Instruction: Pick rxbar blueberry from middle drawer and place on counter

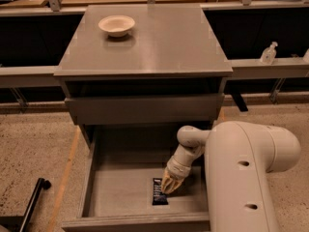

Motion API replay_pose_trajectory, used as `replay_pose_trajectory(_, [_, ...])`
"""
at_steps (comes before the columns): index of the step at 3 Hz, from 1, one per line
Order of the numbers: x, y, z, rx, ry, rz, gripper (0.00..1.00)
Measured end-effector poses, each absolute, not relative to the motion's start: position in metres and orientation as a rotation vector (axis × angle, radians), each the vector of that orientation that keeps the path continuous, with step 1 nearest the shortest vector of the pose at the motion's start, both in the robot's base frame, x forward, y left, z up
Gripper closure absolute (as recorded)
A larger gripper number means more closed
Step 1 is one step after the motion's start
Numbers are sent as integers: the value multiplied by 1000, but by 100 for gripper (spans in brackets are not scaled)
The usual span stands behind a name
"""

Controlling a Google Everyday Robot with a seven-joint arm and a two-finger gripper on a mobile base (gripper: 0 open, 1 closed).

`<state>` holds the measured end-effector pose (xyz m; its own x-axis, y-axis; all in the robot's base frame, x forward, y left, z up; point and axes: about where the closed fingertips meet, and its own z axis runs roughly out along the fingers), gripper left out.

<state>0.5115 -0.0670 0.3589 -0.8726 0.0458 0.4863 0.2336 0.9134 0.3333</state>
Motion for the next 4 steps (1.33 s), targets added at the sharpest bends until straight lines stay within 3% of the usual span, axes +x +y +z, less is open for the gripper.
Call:
replay_pose_trajectory(1, [511, -67, 359, -202, -2592, -532, 100])
replay_pose_trajectory(4, [501, -40, 482, -11, -2856, -854, 100])
